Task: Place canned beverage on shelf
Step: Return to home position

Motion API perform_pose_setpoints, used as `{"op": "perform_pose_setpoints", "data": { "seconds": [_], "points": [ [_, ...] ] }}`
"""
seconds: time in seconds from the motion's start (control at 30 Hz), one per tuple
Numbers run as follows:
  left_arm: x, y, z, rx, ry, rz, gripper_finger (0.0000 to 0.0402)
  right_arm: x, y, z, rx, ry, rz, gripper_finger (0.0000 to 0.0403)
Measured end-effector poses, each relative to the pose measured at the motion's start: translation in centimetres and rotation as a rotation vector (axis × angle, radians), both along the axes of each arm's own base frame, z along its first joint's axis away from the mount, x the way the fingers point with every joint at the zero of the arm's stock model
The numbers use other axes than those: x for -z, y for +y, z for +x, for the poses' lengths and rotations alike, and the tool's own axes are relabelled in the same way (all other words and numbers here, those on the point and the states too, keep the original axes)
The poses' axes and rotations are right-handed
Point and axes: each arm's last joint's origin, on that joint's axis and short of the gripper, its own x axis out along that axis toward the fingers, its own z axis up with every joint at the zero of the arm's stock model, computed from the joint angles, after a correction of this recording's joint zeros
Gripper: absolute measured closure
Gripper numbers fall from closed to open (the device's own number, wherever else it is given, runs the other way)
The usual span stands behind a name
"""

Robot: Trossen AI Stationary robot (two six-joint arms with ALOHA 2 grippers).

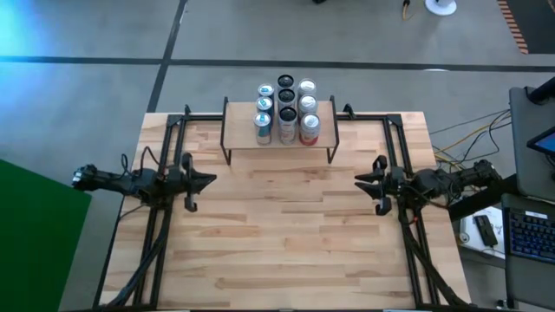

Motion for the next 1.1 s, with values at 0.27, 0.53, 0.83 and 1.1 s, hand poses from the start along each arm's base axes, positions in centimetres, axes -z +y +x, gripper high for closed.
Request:
{"op": "perform_pose_setpoints", "data": {
  "seconds": [0.27,0.53,0.83,1.1],
  "points": [
    [0.4,-0.3,0.2,0.086,0.037,0.015,0.0400,0.2,0.0,0.0,-0.003,0.022,0.017,0.0314],
    [1.1,-0.3,0.5,0.090,0.120,-0.006,0.0400,1.1,0.0,0.1,-0.007,0.099,0.050,0.0314],
    [2.1,-0.5,1.1,0.091,0.218,-0.058,0.0400,1.2,0.0,0.2,-0.006,0.118,0.043,0.0314],
    [2.4,-0.5,1.5,0.087,0.279,-0.046,0.0400,1.2,0.0,0.2,-0.006,0.119,0.043,0.0314]
  ]
}}
